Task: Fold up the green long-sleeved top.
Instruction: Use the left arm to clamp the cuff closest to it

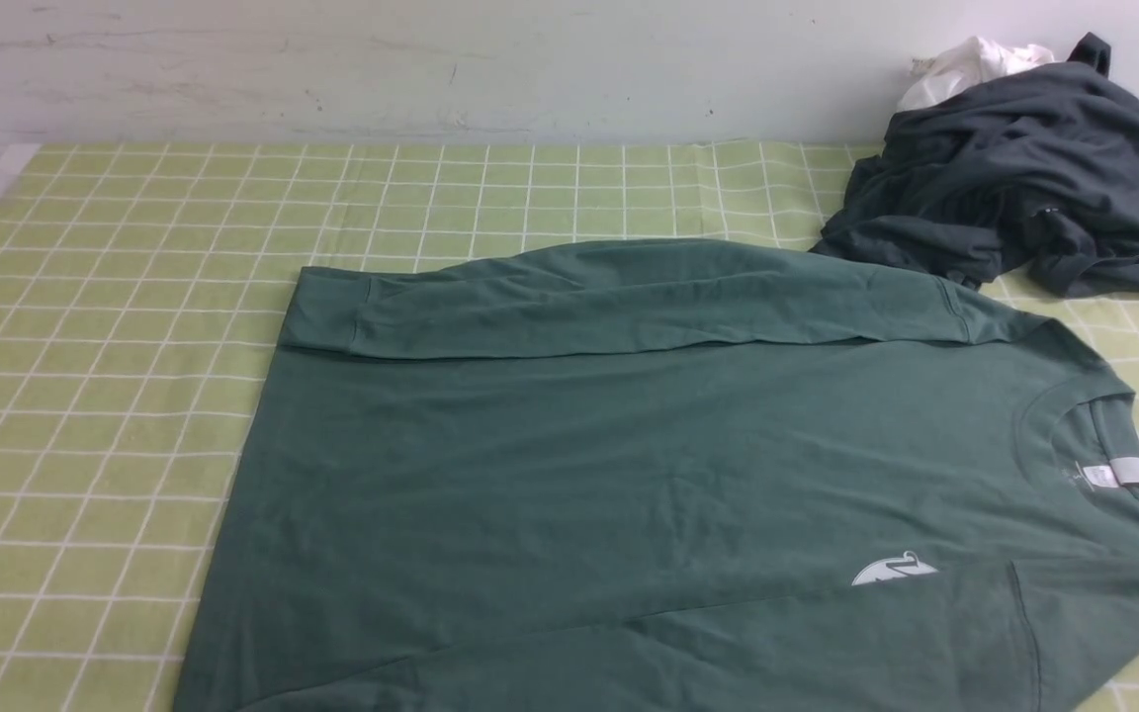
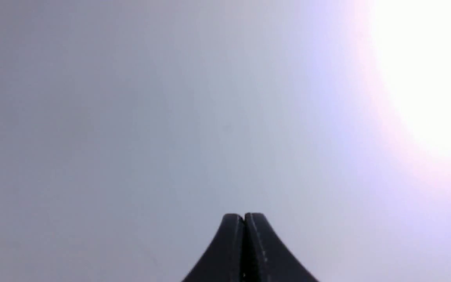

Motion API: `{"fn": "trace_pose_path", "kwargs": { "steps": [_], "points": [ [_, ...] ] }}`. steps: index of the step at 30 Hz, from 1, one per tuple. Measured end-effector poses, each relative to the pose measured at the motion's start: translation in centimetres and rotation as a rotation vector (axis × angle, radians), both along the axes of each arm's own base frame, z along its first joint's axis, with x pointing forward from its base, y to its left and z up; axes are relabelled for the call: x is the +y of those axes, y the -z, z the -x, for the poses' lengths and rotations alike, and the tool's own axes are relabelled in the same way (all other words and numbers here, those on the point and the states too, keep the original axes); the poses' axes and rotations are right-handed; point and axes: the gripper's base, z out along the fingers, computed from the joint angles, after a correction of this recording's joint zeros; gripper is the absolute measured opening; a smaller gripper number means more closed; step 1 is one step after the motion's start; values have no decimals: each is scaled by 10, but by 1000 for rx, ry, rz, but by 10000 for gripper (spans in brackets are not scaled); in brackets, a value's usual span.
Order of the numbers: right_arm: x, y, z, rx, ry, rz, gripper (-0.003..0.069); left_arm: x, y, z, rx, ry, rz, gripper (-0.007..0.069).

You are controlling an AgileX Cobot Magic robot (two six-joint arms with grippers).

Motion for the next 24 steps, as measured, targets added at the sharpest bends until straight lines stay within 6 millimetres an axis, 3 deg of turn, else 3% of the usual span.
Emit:
{"fn": "trace_pose_path", "kwargs": {
  "steps": [4, 9, 11, 14, 18, 20, 21, 22, 24],
  "points": [
    [4, -9, 7, -130, -36, 25, -7, 1, -17, 6, -195, 11, 66, -3],
    [4, -11, 9, -152, -41, 27, -7, 4, -37, 15, -381, 125, 390, -3],
    [4, -19, 7, -140, -37, 21, -7, 3, -60, 21, -413, 162, 431, -3],
    [3, -49, 6, -149, -26, 26, -7, 1, -102, 26, -404, 171, 386, -3],
    [3, -87, -12, -64, 0, 57, -7, -1, -142, 3, -167, 114, 321, -3],
    [1, -88, -26, 50, 18, 63, -7, 0, -139, -17, 10, 83, 325, -3],
    [-2, -81, -42, 208, 40, 45, -7, 0, -133, -31, 140, 62, 331, -3],
    [-3, -80, -44, 231, 41, 36, -7, 0, -130, -36, 174, 56, 332, -3],
    [-10, -60, -66, 551, 92, -42, -7, -1, -104, -59, 461, 17, 365, -3]
  ]
}}
